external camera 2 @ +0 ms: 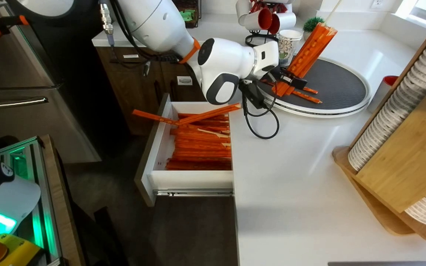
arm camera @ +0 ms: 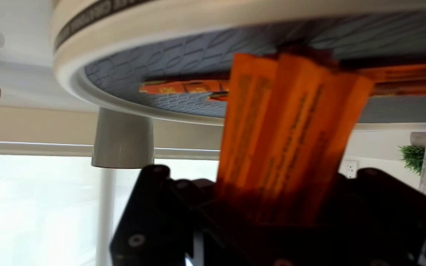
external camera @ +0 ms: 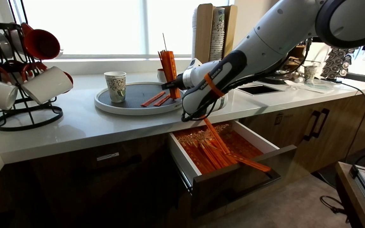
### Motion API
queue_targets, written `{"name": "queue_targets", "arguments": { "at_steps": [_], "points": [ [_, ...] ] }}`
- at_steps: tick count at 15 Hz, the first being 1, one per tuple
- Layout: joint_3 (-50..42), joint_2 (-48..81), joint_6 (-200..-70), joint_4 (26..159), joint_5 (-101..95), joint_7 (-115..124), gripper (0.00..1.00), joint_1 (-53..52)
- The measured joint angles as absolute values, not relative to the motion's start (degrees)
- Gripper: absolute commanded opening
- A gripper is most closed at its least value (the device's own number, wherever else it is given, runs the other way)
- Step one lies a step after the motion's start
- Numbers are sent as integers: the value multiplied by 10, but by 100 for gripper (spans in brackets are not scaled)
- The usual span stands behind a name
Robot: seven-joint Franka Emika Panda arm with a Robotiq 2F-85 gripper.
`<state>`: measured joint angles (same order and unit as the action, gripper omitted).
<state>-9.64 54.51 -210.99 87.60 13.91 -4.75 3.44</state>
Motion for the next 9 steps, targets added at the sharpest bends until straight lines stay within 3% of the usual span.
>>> {"name": "queue_targets", "arguments": {
  "at_steps": [9],
  "points": [
    [-107,525,-2107,842,175,-48,0,4]
  ]
}}
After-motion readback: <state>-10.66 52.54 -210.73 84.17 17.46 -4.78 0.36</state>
